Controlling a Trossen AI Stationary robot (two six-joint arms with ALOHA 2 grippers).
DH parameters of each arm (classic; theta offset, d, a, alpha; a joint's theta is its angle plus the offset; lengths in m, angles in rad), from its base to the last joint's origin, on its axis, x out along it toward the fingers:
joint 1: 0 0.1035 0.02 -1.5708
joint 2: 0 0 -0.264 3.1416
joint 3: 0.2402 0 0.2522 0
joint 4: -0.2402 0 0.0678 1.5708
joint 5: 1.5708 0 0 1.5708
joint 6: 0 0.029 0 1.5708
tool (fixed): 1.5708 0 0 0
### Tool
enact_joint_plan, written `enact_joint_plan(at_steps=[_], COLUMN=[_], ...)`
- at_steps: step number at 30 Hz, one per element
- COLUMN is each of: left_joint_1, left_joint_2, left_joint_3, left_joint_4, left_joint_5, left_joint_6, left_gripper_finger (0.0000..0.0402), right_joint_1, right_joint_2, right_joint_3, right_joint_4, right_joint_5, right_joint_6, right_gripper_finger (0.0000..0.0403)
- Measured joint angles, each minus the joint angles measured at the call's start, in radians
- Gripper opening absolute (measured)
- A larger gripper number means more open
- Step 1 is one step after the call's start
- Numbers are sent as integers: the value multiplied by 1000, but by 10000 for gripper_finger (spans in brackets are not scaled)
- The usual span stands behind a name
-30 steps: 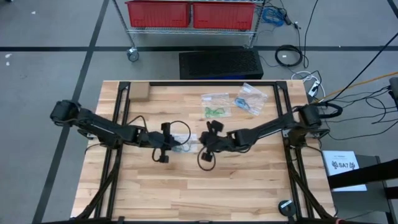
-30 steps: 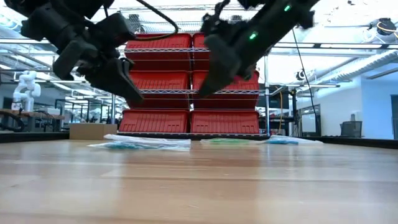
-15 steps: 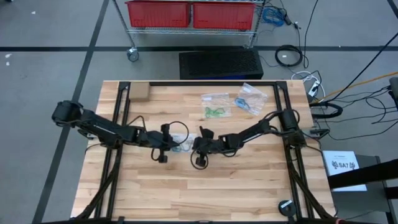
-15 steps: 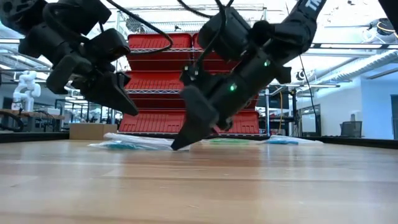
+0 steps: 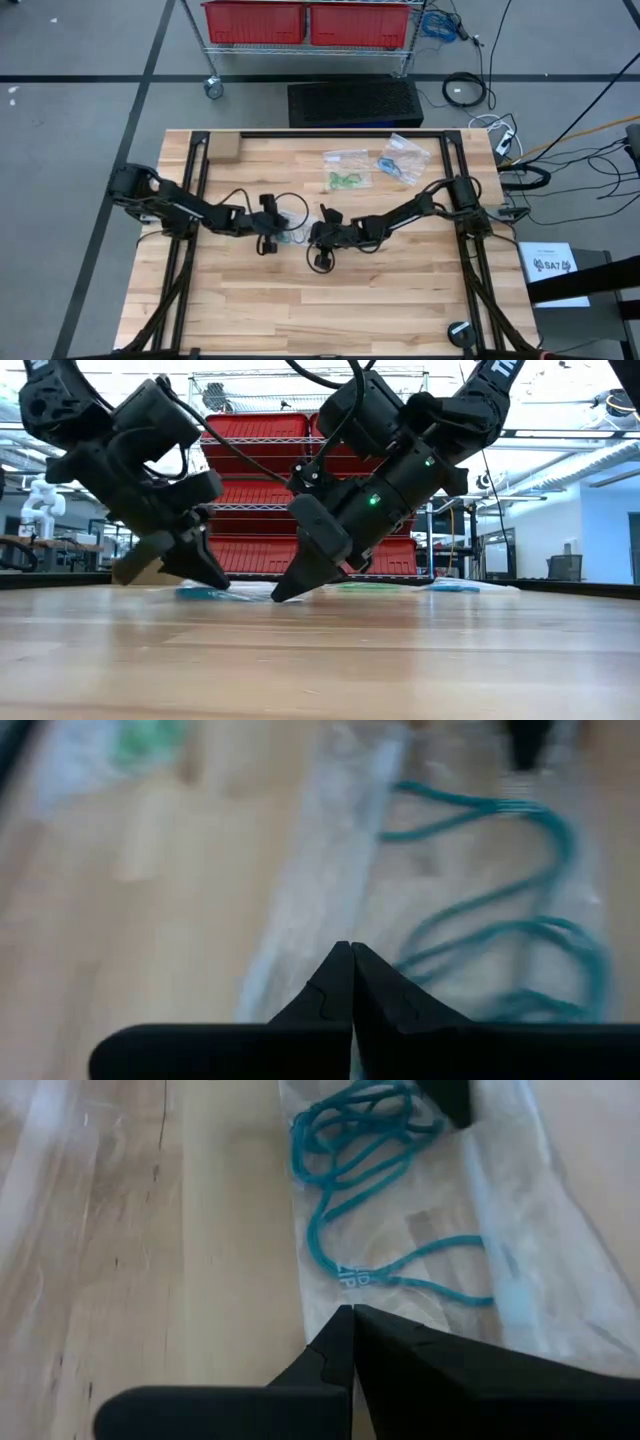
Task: Sort rubber bands
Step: Move the transparent zip bags to the center of the table
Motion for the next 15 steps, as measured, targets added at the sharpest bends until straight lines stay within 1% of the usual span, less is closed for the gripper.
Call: enact_joint_plan(at_steps=[3, 6, 9, 10, 11, 12, 14, 15], left_joint_1=[11, 17, 20, 20, 20, 21, 20, 18], left_joint_2=[-4, -44, -107, -131, -153, -172, -193, -192], left_joint_3=[0, 1, 4, 4, 4, 4, 4, 4], left_joint_4=[21, 30, 29, 28, 23, 19, 13, 14], left_joint_5=[-100, -200, -220, -202, -153, -69, 160, 252], left_joint_6=[33, 56, 64, 65, 67, 70, 70, 56], left_gripper_finger=[2, 2, 2, 2, 2, 2, 2, 2], right_joint_1=[1, 1, 1, 1, 1, 1, 1, 1], right_joint_2=[0, 0, 0, 0, 0, 0, 0, 0], right_joint_3=[0, 0, 0, 0, 0, 0, 0, 0], right_joint_4=[-2, -3, -4, -5, -5, -5, -6, -6], right_joint_5=[-6, -18, -21, -21, -22, -23, -23, -24], right_joint_6=[0, 6, 8, 8, 8, 8, 8, 8], right_gripper_finger=[0, 0, 0, 0, 0, 0, 0, 0])
